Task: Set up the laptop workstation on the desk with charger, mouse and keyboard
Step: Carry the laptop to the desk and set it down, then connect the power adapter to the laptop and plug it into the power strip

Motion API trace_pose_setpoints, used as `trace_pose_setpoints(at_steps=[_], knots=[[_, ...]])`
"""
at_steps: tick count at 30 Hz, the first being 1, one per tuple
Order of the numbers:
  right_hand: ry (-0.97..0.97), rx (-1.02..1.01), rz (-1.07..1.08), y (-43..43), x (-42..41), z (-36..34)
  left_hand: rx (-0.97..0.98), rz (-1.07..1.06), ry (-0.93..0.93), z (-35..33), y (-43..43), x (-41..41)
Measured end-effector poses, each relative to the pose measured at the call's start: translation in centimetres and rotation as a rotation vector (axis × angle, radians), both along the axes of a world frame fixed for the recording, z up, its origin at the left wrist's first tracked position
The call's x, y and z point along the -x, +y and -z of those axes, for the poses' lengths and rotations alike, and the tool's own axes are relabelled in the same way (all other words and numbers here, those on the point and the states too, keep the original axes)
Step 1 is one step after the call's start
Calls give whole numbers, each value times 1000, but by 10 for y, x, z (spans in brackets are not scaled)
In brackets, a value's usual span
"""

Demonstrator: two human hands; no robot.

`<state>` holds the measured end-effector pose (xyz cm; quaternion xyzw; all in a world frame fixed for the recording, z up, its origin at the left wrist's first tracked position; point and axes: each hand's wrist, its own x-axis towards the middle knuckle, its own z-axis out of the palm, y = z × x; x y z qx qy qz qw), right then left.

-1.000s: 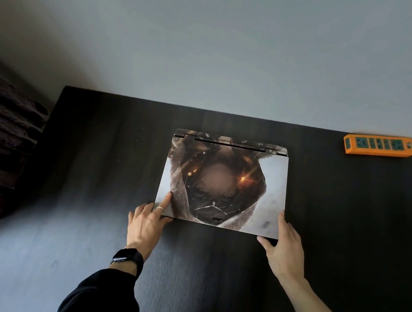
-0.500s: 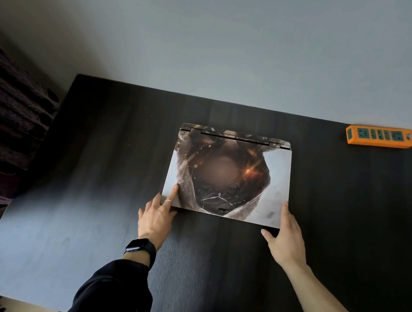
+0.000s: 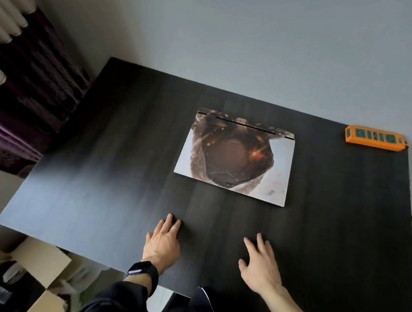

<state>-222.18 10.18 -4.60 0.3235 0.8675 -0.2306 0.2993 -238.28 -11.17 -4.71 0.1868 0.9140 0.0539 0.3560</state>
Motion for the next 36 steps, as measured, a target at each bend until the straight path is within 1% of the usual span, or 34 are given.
trace_pose_setpoints(at_steps=[3,6,8,12,15,20,27,31,36], knots=[[13,60,-109,-16,-17,-10,8,-73,-50,-7,-9,-29],[111,127,-197,-25,-24,-29,-67,-192,-59,-12,-19,-58],[196,140,-229,-30,-25,-39,-130,-233,-45,-13,-23,-72],[378,163,-290,-47,-34,-61,-225,-293,11,-43,-27,-113],[455,218,-316,-69,-40,-72,-283,-374,66,-60,-41,-137],[475,309,-455,-122,-55,-86,-272,-530,139,-77,-93,-183],[471,338,-729,-216,-32,-98,-269,-791,254,-89,-208,-217],[442,372,-907,-301,-12,-105,-295,-1015,304,-91,-291,-241],[369,431,-996,-412,1,-103,-268,-1223,331,-74,-407,-265]])
